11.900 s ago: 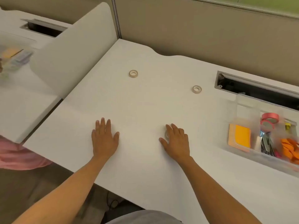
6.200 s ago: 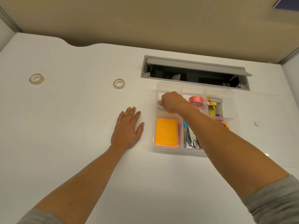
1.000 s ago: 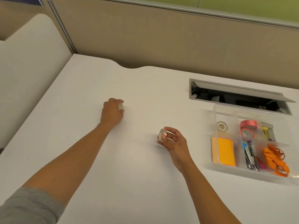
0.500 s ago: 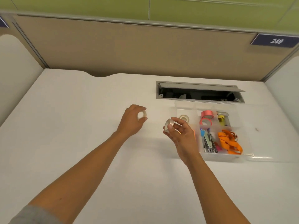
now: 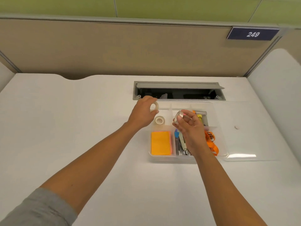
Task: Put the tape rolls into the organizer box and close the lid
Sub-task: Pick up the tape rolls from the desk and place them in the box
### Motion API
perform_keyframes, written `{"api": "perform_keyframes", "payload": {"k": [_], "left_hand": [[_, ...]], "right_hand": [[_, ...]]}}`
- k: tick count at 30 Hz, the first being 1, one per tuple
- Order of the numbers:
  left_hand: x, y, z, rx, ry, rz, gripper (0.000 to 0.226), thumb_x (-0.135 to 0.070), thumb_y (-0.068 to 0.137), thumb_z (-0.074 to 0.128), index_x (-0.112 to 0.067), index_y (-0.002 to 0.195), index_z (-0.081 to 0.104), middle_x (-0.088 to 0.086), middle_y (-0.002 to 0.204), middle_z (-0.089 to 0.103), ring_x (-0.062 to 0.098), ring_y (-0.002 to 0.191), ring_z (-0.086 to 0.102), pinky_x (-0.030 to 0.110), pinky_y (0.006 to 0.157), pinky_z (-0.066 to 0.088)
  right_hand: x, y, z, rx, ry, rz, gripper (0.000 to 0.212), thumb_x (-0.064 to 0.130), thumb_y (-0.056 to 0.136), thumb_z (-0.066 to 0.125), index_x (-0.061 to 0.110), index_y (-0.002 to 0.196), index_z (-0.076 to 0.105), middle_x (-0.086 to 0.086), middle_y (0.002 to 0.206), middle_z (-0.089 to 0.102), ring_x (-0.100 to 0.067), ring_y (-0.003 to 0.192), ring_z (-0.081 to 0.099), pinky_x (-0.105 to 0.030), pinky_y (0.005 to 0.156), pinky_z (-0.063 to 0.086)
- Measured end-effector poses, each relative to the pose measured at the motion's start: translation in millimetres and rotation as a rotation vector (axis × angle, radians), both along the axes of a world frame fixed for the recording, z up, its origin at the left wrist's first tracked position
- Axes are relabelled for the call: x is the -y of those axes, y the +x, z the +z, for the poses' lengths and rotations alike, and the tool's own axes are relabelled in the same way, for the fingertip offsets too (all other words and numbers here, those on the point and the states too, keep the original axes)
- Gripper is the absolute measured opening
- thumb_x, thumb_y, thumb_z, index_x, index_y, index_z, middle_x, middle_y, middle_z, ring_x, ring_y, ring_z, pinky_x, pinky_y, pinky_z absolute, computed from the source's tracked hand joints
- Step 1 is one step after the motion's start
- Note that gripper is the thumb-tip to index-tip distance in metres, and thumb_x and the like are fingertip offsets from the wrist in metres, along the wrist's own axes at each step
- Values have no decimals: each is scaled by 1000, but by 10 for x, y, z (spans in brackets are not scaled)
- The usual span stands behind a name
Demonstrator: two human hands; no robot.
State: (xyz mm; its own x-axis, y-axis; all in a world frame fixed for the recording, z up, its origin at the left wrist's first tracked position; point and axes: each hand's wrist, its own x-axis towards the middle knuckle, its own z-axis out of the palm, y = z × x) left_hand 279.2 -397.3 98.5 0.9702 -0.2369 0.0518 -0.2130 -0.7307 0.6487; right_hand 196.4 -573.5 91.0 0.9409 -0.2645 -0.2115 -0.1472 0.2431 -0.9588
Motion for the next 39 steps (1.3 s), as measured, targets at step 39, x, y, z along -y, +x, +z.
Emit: {"api": "perform_keyframes", "payload": {"k": [39], "left_hand": [[783,463,-529,-78,310,309,34,-38,85,66,-8,101,67,12,103,68,27,85,66,30,73,49]], "right_hand": [[612,198,-320,27,-18,108,36,23,77,78,26,108,61,9,106,72,-12,98,69,-18,70,55]]}}
